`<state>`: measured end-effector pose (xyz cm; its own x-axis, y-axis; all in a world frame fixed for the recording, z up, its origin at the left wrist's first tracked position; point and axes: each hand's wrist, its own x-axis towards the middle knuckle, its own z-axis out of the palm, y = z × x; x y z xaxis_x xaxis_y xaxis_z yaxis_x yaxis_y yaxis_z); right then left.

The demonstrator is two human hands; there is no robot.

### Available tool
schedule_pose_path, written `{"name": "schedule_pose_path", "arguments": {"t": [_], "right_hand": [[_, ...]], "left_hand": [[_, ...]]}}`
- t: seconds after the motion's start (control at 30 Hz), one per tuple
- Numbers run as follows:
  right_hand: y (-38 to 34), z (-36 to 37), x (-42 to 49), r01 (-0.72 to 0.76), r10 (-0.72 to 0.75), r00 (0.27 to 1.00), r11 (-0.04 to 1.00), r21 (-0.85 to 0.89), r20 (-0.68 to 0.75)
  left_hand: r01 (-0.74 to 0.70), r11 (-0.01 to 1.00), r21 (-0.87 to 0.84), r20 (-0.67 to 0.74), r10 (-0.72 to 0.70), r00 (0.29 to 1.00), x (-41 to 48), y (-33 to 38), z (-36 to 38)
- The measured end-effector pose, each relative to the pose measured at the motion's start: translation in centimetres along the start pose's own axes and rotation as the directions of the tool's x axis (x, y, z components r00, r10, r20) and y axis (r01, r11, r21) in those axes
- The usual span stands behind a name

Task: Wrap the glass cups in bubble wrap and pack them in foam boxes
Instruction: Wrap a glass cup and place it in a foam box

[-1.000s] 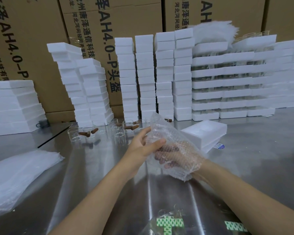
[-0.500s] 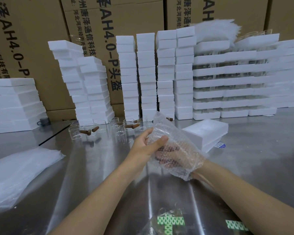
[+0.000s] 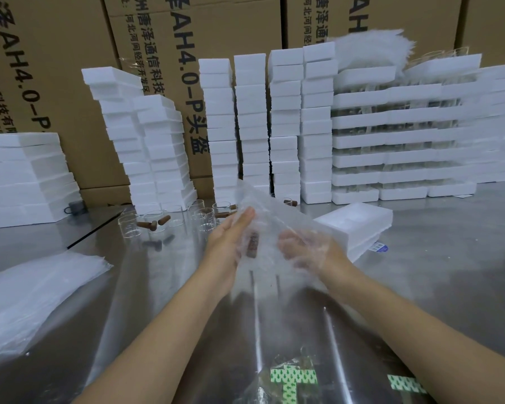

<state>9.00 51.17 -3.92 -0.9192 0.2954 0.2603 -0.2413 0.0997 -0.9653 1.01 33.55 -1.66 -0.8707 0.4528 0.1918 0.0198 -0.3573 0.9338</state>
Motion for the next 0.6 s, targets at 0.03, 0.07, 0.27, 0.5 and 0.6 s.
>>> {"name": "schedule_pose_path", "arguments": {"t": [0.03, 0.07, 0.27, 0.5, 0.6], "right_hand": [[0.0, -0.1, 0.0, 0.048, -0.051, 0.994, 0.998, -0.034, -0.102], [-0.1, -0.1, 0.0, 0.093, -0.106, 0.980, 0.992, -0.083, -0.169], [-0.5, 0.0, -0.2, 0.092, -0.091, 0.991, 0.996, 0.003, -0.097], [-0.1, 0.2, -0.1, -0.007, 0.010, 0.999, 0.996, 0.090, -0.034], [0.0, -0.3, 0.3, -0.065, 0.070, 0.997, 0.978, 0.196, -0.019]], "left_hand": [[0.002, 0.998, -0.056, -0.042, -0.004, 0.999, 0.2, 0.2, -0.4], [0.011, 0.995, -0.104, -0.071, -0.018, 0.997, 0.3, 0.4, -0.7], [0.105, 0.981, -0.162, -0.005, -0.108, 0.994, 0.4, 1.0, -1.7], [0.153, 0.988, 0.030, 0.179, -0.156, 0.971, 0.3, 0.5, -1.4], [0.143, 0.988, 0.058, 0.155, -0.151, 0.976, 0.4, 0.1, -1.4]]}}
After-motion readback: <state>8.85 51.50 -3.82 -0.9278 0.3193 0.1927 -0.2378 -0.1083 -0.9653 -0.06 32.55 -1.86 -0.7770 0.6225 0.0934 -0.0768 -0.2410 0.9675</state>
